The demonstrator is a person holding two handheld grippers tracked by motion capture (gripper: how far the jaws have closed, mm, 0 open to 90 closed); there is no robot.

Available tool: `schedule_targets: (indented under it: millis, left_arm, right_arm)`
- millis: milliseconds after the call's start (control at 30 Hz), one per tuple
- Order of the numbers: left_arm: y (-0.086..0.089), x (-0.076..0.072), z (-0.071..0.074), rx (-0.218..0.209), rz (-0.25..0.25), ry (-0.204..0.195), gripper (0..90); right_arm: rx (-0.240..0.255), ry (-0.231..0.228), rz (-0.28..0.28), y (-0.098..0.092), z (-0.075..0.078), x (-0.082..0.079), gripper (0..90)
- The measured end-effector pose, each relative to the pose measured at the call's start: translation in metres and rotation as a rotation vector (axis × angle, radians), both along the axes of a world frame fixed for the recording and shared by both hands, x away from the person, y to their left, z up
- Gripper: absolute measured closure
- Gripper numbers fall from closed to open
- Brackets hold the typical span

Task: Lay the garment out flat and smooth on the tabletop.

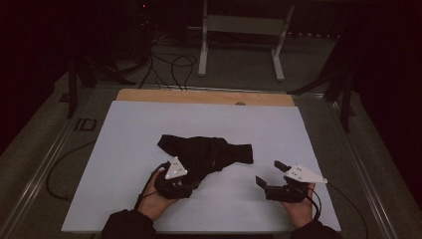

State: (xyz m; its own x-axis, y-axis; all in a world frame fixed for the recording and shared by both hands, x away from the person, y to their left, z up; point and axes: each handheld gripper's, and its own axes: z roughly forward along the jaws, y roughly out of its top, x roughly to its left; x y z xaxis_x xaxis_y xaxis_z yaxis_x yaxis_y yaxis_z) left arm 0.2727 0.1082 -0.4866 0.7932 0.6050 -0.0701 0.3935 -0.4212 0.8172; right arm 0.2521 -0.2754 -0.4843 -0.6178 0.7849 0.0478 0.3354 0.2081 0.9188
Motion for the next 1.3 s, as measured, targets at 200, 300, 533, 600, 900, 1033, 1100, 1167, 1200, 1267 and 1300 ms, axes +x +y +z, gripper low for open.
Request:
schedule_targets:
  millis: [200,300,533,600,900,1033,1100,1167,1200,1267,1300]
  left_arm:
    - [0.026,0.028,0.017,-0.090,0.092,-0.021,41.6]
    - [0.033,0.048,0.015,-0.078,0.133,0.008,44.2]
    - [0.039,0.069,-0.002,-0.047,0.116,0.090,47.6]
    - [0.032,0.071,-0.006,-0.016,0.075,0.099,44.3]
    - [0.008,0.067,-0.013,0.059,-0.027,0.069,31.2]
    - [-0.004,0.064,-0.013,0.077,-0.067,0.050,30.6]
    - [-0.008,0.063,-0.013,0.080,-0.085,0.043,30.7]
    - [-0.014,0.062,-0.012,0.097,-0.097,0.030,31.4]
    - [-0.017,0.062,-0.011,0.099,-0.106,0.024,32.0]
    - [-0.021,0.060,-0.011,0.109,-0.126,0.010,35.2]
    - [-0.023,0.059,-0.011,0.109,-0.136,0.007,37.9]
  right_arm:
    - [-0.003,-0.002,0.006,0.001,0.000,0.000,9.9]
    - [-0.001,0.001,0.006,0.001,0.000,0.000,10.0]
    - [0.001,0.004,0.007,0.000,0.000,0.001,10.0]
    - [-0.001,0.004,0.011,0.002,-0.001,0.001,10.0]
    - [0.000,0.004,0.011,0.002,-0.001,0.001,10.1]
    - [-0.004,0.004,0.011,0.002,-0.001,0.001,10.1]
    - [-0.003,0.004,0.010,0.002,-0.001,0.001,10.1]
    - [-0.003,0.003,0.010,0.002,-0.001,0.001,10.1]
    - [-0.004,0.004,0.009,0.002,-0.001,0.001,10.1]
    - [-0.006,0.003,0.011,0.002,-0.001,0.001,10.1]
    - [-0.005,0.003,0.010,0.002,-0.001,0.001,10.1]
